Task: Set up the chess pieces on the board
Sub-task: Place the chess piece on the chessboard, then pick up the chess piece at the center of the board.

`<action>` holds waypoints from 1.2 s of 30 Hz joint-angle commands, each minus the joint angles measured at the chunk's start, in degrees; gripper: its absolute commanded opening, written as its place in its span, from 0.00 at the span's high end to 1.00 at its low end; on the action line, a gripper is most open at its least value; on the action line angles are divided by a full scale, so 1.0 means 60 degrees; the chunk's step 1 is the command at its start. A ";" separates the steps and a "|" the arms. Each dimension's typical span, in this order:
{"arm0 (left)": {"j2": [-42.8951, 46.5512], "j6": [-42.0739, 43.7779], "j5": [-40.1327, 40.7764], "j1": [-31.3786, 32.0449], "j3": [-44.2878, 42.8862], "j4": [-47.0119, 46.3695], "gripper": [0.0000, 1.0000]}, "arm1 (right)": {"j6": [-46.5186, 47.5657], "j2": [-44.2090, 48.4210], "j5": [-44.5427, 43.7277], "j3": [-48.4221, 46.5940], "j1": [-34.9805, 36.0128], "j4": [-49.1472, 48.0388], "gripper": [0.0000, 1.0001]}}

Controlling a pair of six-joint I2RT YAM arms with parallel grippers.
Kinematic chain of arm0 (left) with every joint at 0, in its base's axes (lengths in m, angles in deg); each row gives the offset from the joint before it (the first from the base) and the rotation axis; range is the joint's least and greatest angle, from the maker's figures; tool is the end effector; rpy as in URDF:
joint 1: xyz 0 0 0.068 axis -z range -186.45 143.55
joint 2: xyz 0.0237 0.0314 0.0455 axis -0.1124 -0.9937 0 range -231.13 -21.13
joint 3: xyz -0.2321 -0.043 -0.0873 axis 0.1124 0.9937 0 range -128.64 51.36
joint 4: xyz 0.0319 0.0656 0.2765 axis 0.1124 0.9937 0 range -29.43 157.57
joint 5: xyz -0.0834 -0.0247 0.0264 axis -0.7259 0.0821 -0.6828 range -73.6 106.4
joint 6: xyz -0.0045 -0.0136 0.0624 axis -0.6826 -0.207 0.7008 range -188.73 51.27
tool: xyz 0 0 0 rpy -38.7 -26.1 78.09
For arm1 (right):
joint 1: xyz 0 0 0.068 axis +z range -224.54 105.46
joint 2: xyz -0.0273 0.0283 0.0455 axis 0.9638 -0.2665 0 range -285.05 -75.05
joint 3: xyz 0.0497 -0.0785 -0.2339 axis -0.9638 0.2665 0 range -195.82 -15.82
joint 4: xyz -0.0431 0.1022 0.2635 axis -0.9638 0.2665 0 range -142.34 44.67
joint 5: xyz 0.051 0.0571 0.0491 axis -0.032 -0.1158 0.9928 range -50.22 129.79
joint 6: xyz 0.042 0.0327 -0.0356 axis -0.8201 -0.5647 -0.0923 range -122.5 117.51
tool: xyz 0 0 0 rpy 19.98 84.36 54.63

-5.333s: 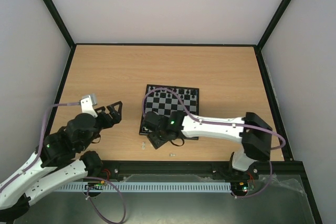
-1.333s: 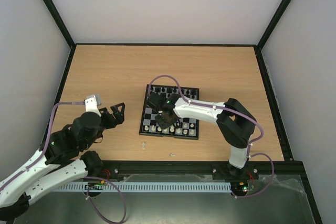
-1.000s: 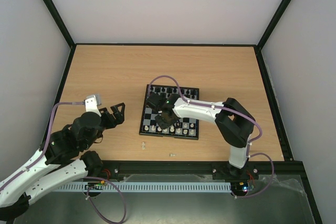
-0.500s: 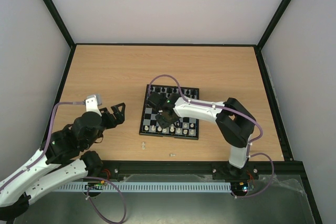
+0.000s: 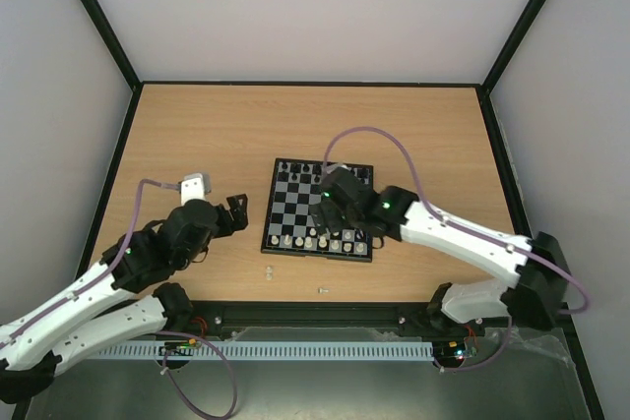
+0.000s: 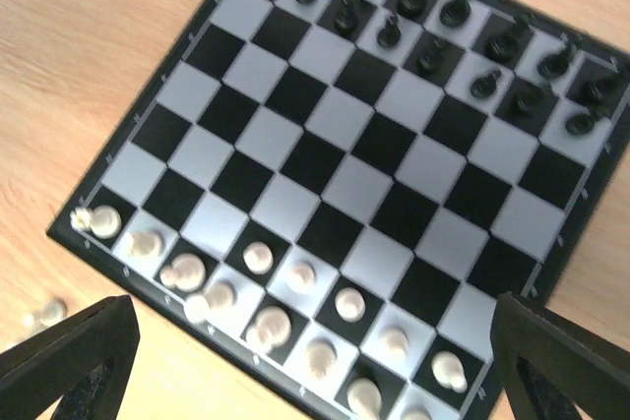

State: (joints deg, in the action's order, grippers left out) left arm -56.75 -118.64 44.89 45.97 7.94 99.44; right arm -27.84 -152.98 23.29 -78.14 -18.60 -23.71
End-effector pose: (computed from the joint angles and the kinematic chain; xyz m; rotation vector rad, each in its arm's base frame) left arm 0.1311 -0.1317 0.2900 -0.2517 2.0779 -0.5821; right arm 0.1986 0.2684 0.2503 -0.4774 2.2853 0.3846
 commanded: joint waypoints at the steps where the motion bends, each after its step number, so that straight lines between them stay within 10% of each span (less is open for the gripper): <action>1: -0.0509 -0.0086 -0.0001 0.0006 -0.0131 -0.0115 0.00 | -0.0402 0.1363 0.0250 0.1317 -0.0028 -0.0170 0.01; 16: -0.2407 -0.0668 -0.1817 0.0048 -0.0287 0.1174 0.01 | -0.0822 0.3058 0.0784 0.2796 -0.0032 -0.0907 0.01; 36: -0.1301 -0.2733 -0.2903 0.1737 0.0881 0.3048 0.01 | -0.0844 0.3602 0.1218 0.3197 -0.0030 -0.1197 0.01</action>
State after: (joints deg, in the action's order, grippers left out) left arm -64.68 -130.33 28.22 53.86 11.40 116.08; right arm -32.41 -131.63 30.38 -60.28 -18.60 -30.16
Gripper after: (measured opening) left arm 0.993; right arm 0.986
